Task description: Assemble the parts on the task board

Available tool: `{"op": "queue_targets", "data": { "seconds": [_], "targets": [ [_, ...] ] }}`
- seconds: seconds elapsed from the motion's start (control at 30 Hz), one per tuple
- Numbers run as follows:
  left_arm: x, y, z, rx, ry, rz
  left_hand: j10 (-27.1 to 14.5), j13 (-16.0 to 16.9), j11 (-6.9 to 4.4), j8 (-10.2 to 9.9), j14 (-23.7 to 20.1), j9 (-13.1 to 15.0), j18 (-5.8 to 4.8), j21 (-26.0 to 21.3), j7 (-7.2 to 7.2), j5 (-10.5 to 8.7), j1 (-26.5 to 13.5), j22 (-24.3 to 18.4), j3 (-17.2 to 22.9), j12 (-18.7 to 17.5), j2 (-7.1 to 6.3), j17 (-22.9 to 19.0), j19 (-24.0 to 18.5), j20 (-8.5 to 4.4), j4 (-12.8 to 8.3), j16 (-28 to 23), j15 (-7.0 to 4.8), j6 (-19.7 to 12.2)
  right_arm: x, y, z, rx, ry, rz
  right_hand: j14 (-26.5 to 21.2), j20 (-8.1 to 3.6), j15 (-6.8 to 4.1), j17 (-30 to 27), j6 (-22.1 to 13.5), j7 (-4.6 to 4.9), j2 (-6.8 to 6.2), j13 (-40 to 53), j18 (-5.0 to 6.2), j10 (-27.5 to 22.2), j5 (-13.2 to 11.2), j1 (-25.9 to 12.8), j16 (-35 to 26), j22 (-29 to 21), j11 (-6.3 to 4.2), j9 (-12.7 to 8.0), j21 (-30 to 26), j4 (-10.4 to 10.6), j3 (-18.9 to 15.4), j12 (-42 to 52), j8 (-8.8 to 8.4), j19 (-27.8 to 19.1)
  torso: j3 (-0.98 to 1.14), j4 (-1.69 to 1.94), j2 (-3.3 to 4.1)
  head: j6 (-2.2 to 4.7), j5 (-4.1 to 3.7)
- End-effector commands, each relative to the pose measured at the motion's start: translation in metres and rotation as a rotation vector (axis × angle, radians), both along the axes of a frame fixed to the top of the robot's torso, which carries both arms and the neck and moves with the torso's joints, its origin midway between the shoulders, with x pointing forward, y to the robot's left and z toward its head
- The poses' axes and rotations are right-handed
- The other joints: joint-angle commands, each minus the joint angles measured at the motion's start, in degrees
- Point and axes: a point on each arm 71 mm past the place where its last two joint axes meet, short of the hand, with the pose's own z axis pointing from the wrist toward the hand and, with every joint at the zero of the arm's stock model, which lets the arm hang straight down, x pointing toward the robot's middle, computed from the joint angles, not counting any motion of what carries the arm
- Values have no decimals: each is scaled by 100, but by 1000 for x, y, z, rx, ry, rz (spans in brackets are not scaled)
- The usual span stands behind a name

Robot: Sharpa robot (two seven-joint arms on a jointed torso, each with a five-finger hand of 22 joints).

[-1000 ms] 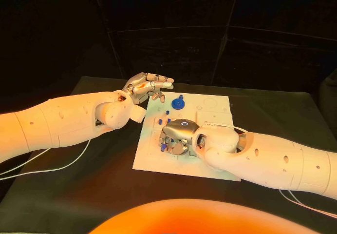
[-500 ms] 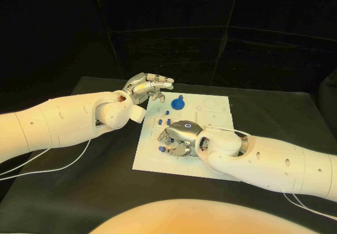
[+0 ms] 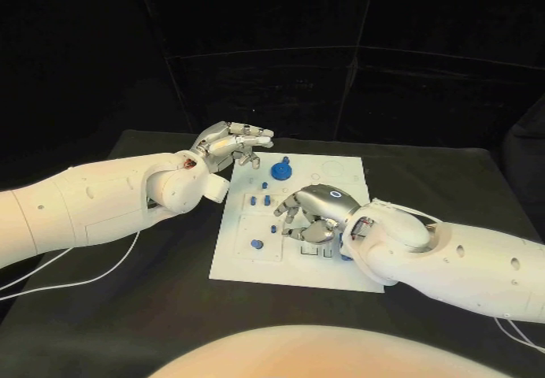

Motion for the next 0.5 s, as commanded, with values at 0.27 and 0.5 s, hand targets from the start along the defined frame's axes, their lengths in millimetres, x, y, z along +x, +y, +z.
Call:
{"op": "queue_targets", "data": {
  "seconds": [0.27, 0.5],
  "targets": [
    [-1, -1, 1, -11, 1, -14, -53, 7, 11, 24, -39, -1, 77, -41, 0, -3, -5, -10, -43, 33, 26, -15, -5, 35, 0, 15, -4, -54, 4, -87, 5, -8, 257, -328, 286, -271, -312, 1193, 491, -285, -102, 3428, -285, 1398, 824, -620, 813, 1392, -346, 77, 840, 520, -998, 3766, 410, 570, -27, -53, -6, 81, -308],
    [-2, -1, 1, -12, 2, -17, -53, 7, 11, 24, -39, -1, 77, -41, 0, -3, -5, -10, -43, 33, 26, -15, -5, 35, 0, 15, -4, -54, -1, -124, 3, -89, 289, -485, 303, -278, -307, 1661, 413, -295, 58, 5801, -310, 1248, 764, -759, 1115, 1592, -359, 146, 970, 1073, -1834, 5871, 776, 598, -29, -105, -10, 95, -345]
  ]
}}
